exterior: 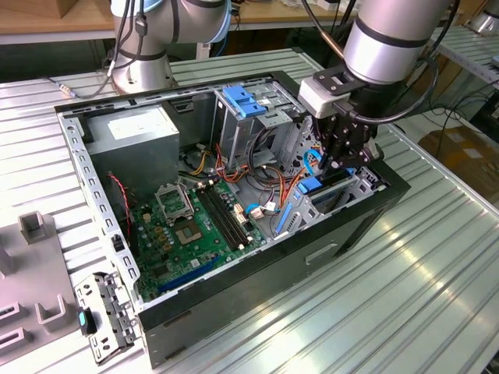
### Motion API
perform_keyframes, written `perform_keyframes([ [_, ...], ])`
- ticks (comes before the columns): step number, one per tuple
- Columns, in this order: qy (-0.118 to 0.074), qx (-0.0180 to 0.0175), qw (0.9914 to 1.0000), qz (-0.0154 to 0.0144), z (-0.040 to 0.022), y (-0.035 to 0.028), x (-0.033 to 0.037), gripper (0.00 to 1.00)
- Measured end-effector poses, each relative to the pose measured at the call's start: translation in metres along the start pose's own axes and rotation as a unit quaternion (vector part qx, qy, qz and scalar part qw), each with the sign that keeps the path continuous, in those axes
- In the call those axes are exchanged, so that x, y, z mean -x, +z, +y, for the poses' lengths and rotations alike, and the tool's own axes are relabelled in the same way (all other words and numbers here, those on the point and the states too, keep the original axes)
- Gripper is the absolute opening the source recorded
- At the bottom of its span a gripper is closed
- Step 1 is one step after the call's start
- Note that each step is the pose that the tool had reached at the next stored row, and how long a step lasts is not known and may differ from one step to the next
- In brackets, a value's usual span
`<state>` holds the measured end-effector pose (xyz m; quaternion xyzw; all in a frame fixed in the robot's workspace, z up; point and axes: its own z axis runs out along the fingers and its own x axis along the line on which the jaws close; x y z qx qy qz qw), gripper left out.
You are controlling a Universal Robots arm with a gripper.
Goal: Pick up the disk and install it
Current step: 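Insert the second disk wire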
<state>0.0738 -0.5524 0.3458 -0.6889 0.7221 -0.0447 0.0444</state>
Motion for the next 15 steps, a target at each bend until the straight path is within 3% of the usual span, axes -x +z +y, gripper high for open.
perform_keyframes([
  [5,0.0,0.0001,1.0,-0.0022,0.0001,0.0015,-0.0008,0.16],
  [9,0.001,0.0004,0.99997,-0.0071,0.0007,0.0059,-0.0012,0.16],
  [15,0.001,0.0004,0.99996,-0.0085,0.0007,0.0065,-0.0015,0.16],
])
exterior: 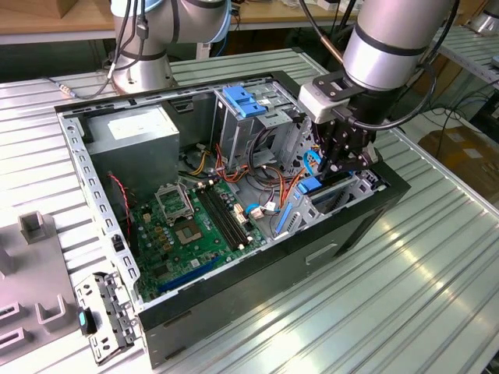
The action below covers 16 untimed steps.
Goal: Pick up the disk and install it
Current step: 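Insert the second disk wire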
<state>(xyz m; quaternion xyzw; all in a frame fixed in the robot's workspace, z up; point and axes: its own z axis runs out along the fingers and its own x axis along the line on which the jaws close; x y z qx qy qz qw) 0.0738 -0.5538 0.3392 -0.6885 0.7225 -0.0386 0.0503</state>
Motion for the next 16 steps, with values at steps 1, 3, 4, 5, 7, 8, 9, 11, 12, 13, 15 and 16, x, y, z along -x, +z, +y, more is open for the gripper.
perform_keyframes([
  [1,0.0,0.0,1.0,0.0,-0.0002,-0.0013,0.0,0.18],
  [3,0.0,0.0,1.0,0.0002,-0.0006,-0.0049,0.0001,0.24],
  [4,0.0,0.0,1.0,0.0002,-0.0009,-0.0071,0.0001,0.24],
  [5,0.0,0.0,1.0,0.0002,-0.0013,-0.0107,0.0002,0.24],
  [7,0.0,0.0,1.0,0.0002,-0.0019,-0.0152,0.0003,0.24],
  [8,0.0,0.0,1.0,0.0003,-0.0022,-0.0175,0.0003,0.24],
  [9,0.0,0.0,1.0,0.0003,-0.0025,-0.0198,0.0004,0.24],
  [11,0.0,0.0,1.0,0.0,-0.0026,-0.0203,0.0004,0.24],
  [12,0.0,0.0,1.0,0.0002,-0.0026,-0.0207,0.0004,0.24],
  [13,0.0,0.0,1.0,0.0002,-0.0026,-0.0209,0.0004,0.22],
  [15,0.0,0.0,1.0,0.0002,-0.0027,-0.0213,0.0004,0.11],
  [16,0.0,0.0,1.0,0.0002,-0.0027,-0.0216,0.0004,0.11],
])
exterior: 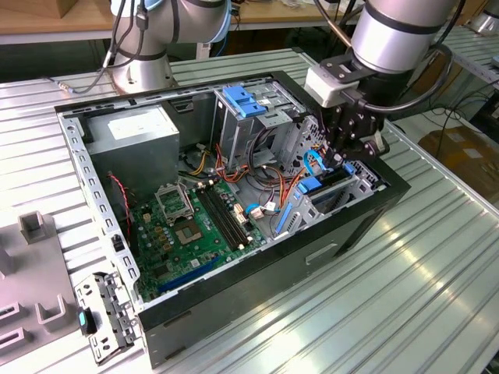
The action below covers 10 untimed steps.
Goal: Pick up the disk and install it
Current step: 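Insert the second disk wire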
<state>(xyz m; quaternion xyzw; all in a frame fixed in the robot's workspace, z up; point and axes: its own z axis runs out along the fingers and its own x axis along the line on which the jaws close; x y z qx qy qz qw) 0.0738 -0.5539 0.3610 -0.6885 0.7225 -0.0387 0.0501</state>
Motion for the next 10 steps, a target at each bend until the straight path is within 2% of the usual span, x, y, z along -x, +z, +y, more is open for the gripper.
perform_keyframes([
  [10,0.0,0.0,1.0,0.0,-0.0003,-0.0021,0.0,0.11],
])
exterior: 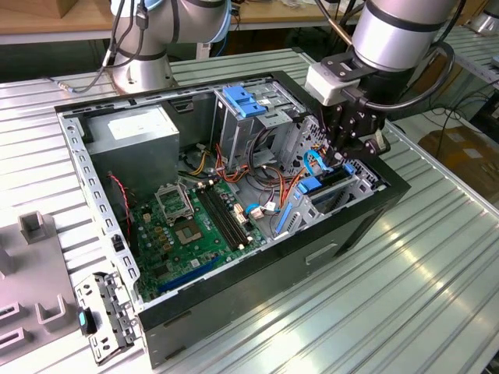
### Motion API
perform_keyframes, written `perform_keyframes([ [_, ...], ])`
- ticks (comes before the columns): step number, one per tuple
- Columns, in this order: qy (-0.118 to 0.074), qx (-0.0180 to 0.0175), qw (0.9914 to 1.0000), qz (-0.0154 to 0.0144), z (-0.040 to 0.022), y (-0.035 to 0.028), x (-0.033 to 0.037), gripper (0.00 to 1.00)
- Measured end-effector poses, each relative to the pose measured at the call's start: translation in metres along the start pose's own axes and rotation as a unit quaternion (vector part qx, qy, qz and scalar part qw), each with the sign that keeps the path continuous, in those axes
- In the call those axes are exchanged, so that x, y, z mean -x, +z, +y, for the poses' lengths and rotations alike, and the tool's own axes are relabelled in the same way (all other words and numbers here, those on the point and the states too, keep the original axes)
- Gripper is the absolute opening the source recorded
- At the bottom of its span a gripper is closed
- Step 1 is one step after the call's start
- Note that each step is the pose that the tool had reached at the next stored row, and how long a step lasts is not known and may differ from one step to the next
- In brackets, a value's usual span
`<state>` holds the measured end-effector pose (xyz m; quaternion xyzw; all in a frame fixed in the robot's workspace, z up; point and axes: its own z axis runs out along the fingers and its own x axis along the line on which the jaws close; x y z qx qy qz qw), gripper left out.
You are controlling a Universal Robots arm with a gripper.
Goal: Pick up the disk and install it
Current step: 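Insert the second disk wire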
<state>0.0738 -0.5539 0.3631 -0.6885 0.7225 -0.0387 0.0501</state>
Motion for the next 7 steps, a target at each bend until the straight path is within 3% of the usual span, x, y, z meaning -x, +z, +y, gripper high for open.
perform_keyframes([
  [7,0.0,0.0,1.0,0.0,-0.0002,-0.0016,0.0,0.11],
])
